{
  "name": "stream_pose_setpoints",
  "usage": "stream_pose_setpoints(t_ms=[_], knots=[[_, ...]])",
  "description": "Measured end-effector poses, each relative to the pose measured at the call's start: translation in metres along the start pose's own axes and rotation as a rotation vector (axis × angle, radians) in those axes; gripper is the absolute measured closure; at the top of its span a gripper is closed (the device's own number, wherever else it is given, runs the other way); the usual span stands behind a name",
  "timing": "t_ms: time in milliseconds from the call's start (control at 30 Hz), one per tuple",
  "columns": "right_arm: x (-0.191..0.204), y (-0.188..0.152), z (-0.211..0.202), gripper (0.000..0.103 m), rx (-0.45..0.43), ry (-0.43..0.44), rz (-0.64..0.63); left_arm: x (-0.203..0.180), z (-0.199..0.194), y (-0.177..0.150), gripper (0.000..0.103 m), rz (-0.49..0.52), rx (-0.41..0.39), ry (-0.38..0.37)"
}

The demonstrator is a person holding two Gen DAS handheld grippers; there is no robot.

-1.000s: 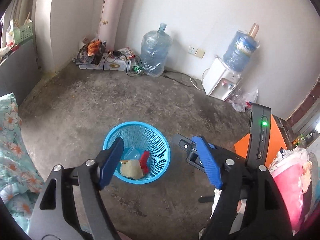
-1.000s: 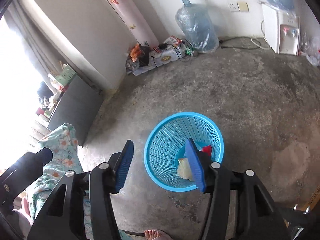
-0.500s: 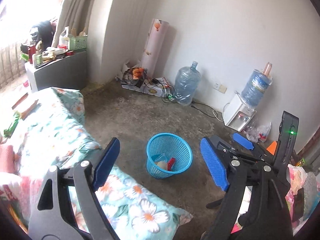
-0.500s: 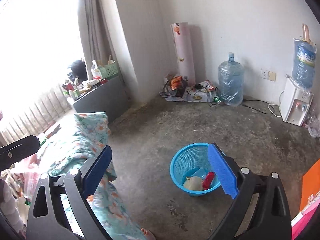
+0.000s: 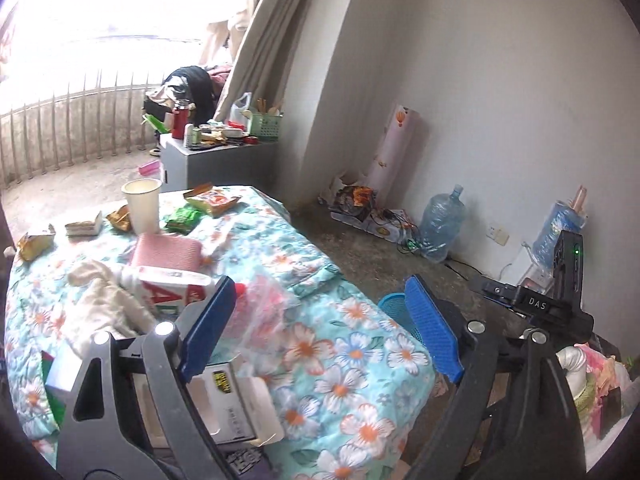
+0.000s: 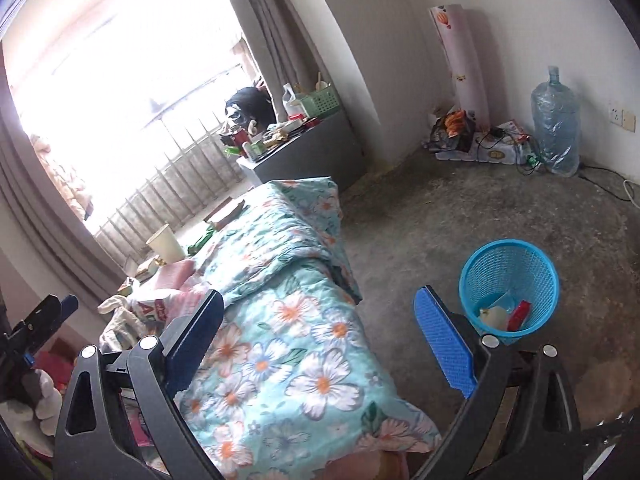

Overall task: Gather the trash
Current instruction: 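Move both tools back over the pile on the bed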

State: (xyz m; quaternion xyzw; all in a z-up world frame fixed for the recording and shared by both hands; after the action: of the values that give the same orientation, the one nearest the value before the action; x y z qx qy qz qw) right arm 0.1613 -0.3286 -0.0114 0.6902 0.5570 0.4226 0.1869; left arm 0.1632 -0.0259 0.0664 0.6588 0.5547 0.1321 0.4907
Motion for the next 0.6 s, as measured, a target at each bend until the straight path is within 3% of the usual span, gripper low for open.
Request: stream_pose_setpoints(t_ms=[200,600], knots=[[0.041,-0.012,0.025,0.010,0.081,0.148,0.024,0.061,-0.042,-0.011,0.021,-0.102,-0.045,0.095],[0.086,-0.037,0.081,0.010,0.253,0.273,0.063,0.134,-0.073,-0.027,0.021,-0.218,-0.083,0.200]])
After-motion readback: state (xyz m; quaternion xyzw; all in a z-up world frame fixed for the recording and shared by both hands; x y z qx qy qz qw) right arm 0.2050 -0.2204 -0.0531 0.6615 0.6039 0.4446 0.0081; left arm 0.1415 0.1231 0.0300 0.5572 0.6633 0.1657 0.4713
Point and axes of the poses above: each gripper's, at about its wrist camera, not at the fingertips, and z roughly the way its jaws point, x to its left, y to its top, the point moved 7 cm from there along z, roughly the way its jaws point, and after that the axes turned 7 degrees about -z, right-handed, at the moved point
